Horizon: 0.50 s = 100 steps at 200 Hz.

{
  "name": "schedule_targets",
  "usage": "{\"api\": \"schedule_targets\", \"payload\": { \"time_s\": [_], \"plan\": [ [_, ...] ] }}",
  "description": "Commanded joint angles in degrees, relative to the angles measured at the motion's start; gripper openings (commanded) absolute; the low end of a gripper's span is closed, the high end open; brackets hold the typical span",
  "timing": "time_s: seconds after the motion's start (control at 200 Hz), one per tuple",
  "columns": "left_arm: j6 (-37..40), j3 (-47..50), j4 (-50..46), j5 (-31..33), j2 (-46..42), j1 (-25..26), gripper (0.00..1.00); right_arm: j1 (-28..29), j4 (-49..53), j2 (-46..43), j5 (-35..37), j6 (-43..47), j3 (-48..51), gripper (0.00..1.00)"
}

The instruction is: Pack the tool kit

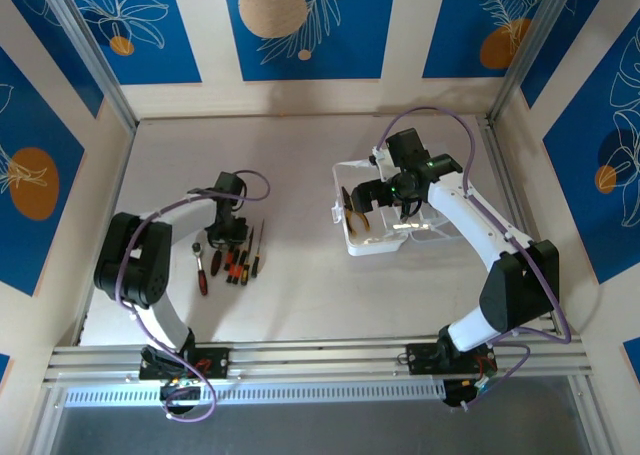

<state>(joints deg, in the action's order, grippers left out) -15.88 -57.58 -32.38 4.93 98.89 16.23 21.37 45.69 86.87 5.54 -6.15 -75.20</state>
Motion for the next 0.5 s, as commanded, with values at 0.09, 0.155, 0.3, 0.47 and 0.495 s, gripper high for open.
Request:
{"api": "schedule_targets", "payload": {
  "time_s": [0.09, 0.155, 0.3, 0.47, 0.495],
  "plan": [
    [2.75, -0.21, -1.13, -2.56, 3.57, -0.94, 0.06, 0.11, 0.52, -0.72, -1.3, -0.79, 0.35, 0.99],
    [3.14, -0.63, -2.0, -2.33, 2.87, -0.93, 0.02, -0.06, 0.53, -0.99, -1.28, -0.75, 0.54, 0.99],
    [3.5, -2.14, -4.37, -2.53, -0.75, -0.96, 0.0, -0.29, 0.43, -1.85, -1.58, -0.7, 0.86, 0.99],
    [3.62, -5.45, -7.61, -4.73, -7.6, -0.89, 0.0, -0.62, 0.11, -3.11, -2.36, -0.88, 1.3, 0.99],
    [3.55, -5.98, -7.96, -5.26, -8.62, -0.85, 0.0, -0.69, 0.03, -3.29, -2.52, -0.88, 1.41, 0.99]
  ]
}}
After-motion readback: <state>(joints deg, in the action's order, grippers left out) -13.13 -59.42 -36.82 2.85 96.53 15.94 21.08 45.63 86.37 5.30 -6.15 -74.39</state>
